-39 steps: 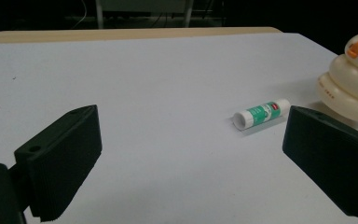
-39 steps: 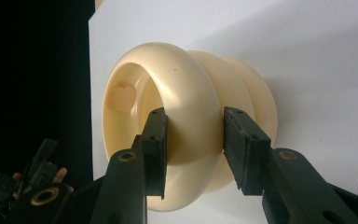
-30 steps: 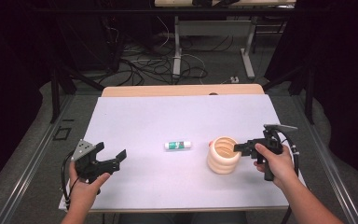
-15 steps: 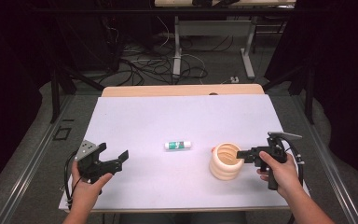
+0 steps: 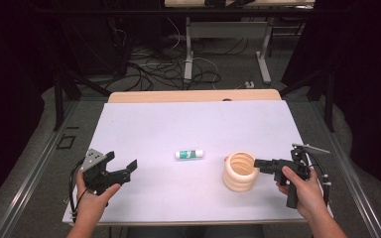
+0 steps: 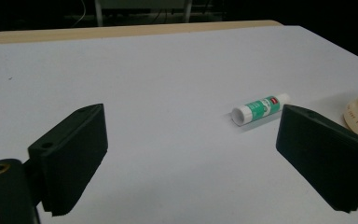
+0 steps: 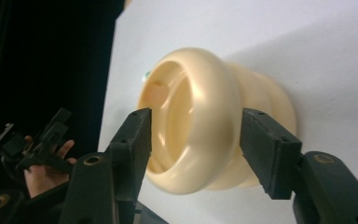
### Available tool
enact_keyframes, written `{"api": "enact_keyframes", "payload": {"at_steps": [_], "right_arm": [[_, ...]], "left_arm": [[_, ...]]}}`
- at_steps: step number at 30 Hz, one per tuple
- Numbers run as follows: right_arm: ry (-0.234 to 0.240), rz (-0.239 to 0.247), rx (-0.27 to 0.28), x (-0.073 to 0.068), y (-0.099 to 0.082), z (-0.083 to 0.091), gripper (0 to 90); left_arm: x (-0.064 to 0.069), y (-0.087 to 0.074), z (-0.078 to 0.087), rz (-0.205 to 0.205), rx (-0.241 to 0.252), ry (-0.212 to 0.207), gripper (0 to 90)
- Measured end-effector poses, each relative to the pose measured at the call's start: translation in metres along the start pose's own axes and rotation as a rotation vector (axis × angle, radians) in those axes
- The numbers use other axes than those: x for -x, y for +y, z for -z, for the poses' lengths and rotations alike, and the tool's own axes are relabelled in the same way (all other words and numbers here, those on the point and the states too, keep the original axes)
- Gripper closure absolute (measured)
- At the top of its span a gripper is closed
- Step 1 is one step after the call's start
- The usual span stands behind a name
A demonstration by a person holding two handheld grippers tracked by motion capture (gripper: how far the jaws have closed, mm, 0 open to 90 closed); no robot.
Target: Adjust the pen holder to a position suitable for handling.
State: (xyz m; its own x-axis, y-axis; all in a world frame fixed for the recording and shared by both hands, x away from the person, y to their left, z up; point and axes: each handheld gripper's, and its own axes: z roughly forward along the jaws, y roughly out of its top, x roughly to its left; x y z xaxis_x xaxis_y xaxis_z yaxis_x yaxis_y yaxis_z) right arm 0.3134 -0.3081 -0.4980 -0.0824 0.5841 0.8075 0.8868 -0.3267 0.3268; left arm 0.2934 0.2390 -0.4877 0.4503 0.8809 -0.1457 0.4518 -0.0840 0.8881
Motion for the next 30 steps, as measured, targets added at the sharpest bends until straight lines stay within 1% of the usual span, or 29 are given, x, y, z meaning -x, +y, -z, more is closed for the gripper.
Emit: {"api": "enact_keyframes", "payload": {"at_steps": [1, 2, 3, 4, 6, 7, 8, 9, 10, 11, 12, 13, 14, 15, 16, 17, 18, 19, 20, 21, 22, 23, 24, 25, 26, 27, 28, 29, 30], "right_arm": [[0.000, 0.000, 0.000, 0.000, 0.000, 0.000, 43.1], [0.008, 0.028, 0.009, -0.003, -0.005, 0.004, 41.5], [0.015, 0.046, 0.024, -0.005, -0.008, 0.005, 41.4], [0.015, 0.046, 0.024, -0.005, -0.008, 0.005, 41.4], [0.016, 0.094, 0.069, -0.006, -0.014, 0.007, 40.0], [0.014, 0.105, 0.100, -0.010, -0.019, 0.010, 36.4], [-0.009, 0.130, 0.103, -0.011, -0.020, 0.012, 32.4], [-0.049, 0.163, 0.125, -0.014, -0.022, 0.013, 28.4], [-0.045, 0.196, 0.113, -0.016, -0.023, 0.016, 28.0], [-0.035, 0.205, 0.114, -0.017, -0.025, 0.019, 28.0], [-0.037, 0.220, 0.124, -0.017, -0.027, 0.021, 27.9], [-0.040, 0.198, 0.130, -0.019, -0.029, 0.024, 27.5], [-0.057, 0.208, 0.149, -0.019, -0.031, 0.025, 29.6], [-0.044, 0.213, 0.129, -0.019, -0.032, 0.028, 32.9], [-0.052, 0.209, 0.139, -0.020, -0.034, 0.029, 34.8], [-0.052, 0.209, 0.139, -0.020, -0.034, 0.029, 34.8], [-0.043, 0.222, 0.135, -0.019, -0.034, 0.032, 35.1], [-0.041, 0.223, 0.149, -0.019, -0.037, 0.034, 34.6], [-0.032, 0.221, 0.144, -0.018, -0.037, 0.036, 34.7], [-0.030, 0.197, 0.158, -0.018, -0.037, 0.036, 34.7], [-0.021, 0.197, 0.149, -0.017, -0.037, 0.038, 34.7], [-0.033, 0.196, 0.166, -0.016, -0.037, 0.038, 34.4], [-0.034, 0.182, 0.169, -0.015, -0.037, 0.039, 34.3], [-0.040, 0.176, 0.191, -0.012, -0.037, 0.039, 34.4], [-0.033, 0.152, 0.207, -0.011, -0.038, 0.040, 34.5], [-0.033, 0.152, 0.207, -0.011, -0.038, 0.040, 34.5], [-0.036, 0.154, 0.239, -0.009, -0.038, 0.040, 34.5], [-0.044, 0.157, 0.227, -0.007, -0.038, 0.041, 34.5], [-0.041, 0.171, 0.242, -0.006, -0.038, 0.040, 34.8]], "left_arm": [[0.000, 0.000, 0.000, 0.000, 0.000, 0.000, 10.6], [0.001, 0.000, 0.000, -0.007, 0.001, 0.002, 10.6], [0.002, 0.000, 0.000, -0.017, 0.003, 0.007, 10.6], [0.002, 0.000, 0.000, -0.017, 0.003, 0.007, 10.6], [0.003, 0.001, 0.001, -0.026, 0.004, 0.012, 10.6], [0.003, 0.001, 0.001, -0.032, 0.007, 0.023, 10.6], [0.003, 0.001, 0.000, -0.037, 0.007, 0.031, 10.6], [0.003, 0.001, 0.000, -0.042, 0.006, 0.043, 10.6], [0.003, 0.001, 0.001, -0.050, 0.003, 0.057, 10.6], [0.003, 0.001, 0.000, -0.038, 0.004, 0.063, 10.6], [0.002, 0.002, 0.000, -0.033, 0.002, 0.070, 10.5], [0.002, 0.002, 0.000, -0.027, 0.003, 0.077, 10.5], [0.001, 0.002, 0.000, -0.024, 0.003, 0.085, 10.5], [0.001, 0.002, 0.000, -0.020, 0.000, 0.089, 10.5], [0.001, 0.002, 0.000, -0.018, -0.001, 0.091, 10.5], [0.001, 0.002, 0.000, -0.018, -0.001, 0.091, 10.5], [0.001, 0.003, 0.000, -0.015, -0.002, 0.092, 10.5], [0.001, 0.003, -0.001, -0.015, -0.002, 0.104, 10.5], [0.001, 0.004, -0.001, -0.021, -0.010, 0.104, 10.5], [0.002, 0.004, -0.002, -0.020, -0.010, 0.104, 10.7], [0.003, 0.005, -0.002, -0.028, -0.017, 0.103, 10.9], [0.004, 0.006, -0.003, -0.029, -0.017, 0.097, 11.0], [0.005, 0.007, -0.004, -0.028, -0.018, 0.090, 11.9], [0.006, 0.008, -0.004, -0.031, -0.021, 0.087, 13.1], [0.007, 0.010, -0.005, -0.037, -0.027, 0.083, 14.6], [0.007, 0.010, -0.005, -0.037, -0.027, 0.083, 15.9], [0.008, 0.011, -0.006, -0.037, -0.029, 0.076, 15.9], [0.010, 0.014, -0.008, -0.042, -0.028, 0.069, 15.9], [0.012, 0.015, -0.010, -0.040, -0.031, 0.061, 15.9]]}}
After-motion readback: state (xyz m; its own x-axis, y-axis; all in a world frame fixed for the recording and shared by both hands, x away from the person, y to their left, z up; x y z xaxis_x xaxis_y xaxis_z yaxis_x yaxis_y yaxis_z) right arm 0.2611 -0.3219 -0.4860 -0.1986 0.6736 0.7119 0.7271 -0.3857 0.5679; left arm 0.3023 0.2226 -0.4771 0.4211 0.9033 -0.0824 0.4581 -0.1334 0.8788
